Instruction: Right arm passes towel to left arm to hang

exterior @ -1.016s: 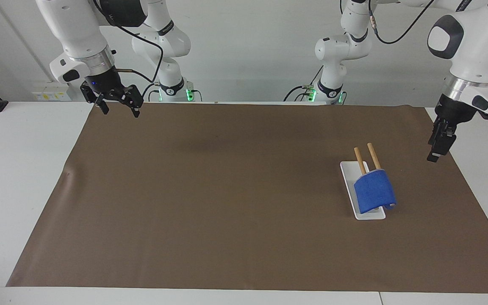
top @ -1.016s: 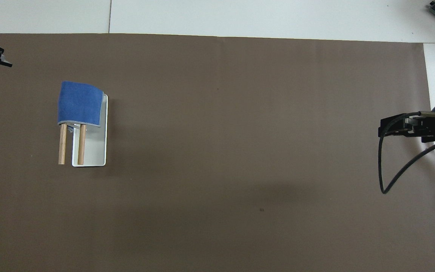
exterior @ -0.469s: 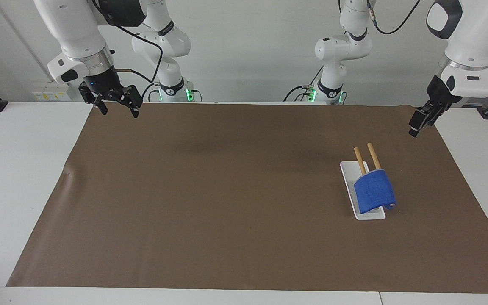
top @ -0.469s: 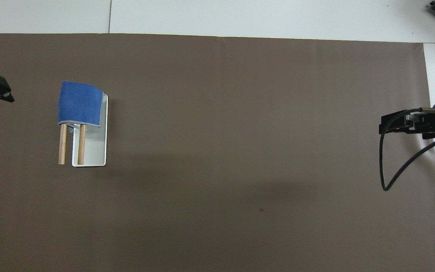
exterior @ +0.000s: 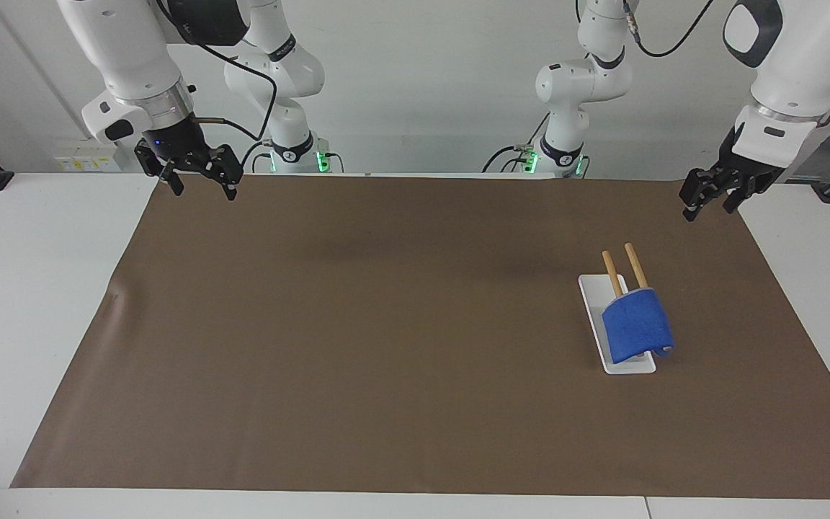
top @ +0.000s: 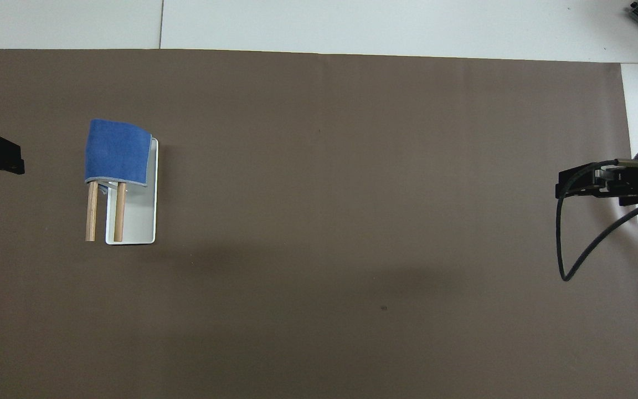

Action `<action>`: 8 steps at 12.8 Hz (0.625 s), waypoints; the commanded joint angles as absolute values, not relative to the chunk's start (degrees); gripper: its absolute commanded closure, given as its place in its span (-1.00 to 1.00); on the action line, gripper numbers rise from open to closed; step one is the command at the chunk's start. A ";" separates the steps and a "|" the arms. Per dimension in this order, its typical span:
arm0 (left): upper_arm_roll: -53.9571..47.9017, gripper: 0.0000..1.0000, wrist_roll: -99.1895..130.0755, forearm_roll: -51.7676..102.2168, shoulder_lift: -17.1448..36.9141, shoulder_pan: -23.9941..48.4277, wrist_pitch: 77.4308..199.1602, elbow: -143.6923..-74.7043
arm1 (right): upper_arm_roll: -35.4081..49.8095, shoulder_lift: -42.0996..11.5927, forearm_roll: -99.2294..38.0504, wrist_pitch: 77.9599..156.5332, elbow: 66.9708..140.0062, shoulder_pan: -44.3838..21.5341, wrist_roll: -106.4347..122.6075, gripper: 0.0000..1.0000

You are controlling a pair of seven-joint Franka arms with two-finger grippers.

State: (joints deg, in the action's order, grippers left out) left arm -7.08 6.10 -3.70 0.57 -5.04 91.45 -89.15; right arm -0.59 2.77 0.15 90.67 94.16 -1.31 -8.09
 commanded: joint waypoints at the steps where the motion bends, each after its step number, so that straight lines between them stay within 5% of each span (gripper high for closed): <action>1: -7.12 -0.54 3.17 -4.04 -1.23 -4.83 91.40 -91.05 | -0.53 2.72 0.53 90.09 94.13 -1.14 -6.94 -1.00; 8: -7.03 -1.00 3.16 2.55 -1.32 -4.92 93.51 -92.20 | -0.18 3.25 2.73 90.88 95.01 -1.23 -7.38 -1.00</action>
State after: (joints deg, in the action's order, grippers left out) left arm -7.23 4.20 1.85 0.42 -4.93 91.85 -89.80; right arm -0.51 2.77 2.26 90.67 94.38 -1.36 -8.09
